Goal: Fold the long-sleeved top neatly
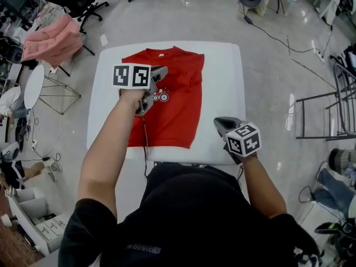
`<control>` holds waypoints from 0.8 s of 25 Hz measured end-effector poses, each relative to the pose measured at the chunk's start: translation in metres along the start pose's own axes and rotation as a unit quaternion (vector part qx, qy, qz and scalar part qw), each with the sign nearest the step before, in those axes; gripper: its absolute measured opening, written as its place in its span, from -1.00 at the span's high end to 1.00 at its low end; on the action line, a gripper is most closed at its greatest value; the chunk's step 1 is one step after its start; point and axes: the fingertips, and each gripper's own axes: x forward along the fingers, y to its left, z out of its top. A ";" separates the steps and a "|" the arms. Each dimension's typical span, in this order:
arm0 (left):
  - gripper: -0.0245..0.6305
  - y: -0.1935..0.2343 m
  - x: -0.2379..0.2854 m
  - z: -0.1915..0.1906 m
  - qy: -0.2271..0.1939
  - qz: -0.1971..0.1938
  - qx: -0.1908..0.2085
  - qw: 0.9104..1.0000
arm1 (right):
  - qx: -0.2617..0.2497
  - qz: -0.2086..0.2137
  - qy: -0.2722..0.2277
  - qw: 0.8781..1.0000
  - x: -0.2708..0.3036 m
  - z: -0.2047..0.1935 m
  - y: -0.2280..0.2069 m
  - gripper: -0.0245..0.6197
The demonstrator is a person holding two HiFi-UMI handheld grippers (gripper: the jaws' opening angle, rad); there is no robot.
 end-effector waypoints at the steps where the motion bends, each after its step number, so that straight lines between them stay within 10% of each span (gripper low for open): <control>1: 0.78 0.000 -0.012 0.001 -0.014 0.003 0.001 1.000 | -0.004 0.005 0.002 1.000 0.003 0.000 0.004 0.91; 11: 0.82 0.021 -0.127 -0.022 -0.095 0.072 0.051 0.991 | -0.058 0.028 0.015 0.998 0.034 0.008 0.047 0.91; 20: 0.82 0.099 -0.185 -0.156 -0.002 0.150 0.071 0.986 | -0.114 -0.019 0.023 0.993 0.039 -0.010 0.087 0.91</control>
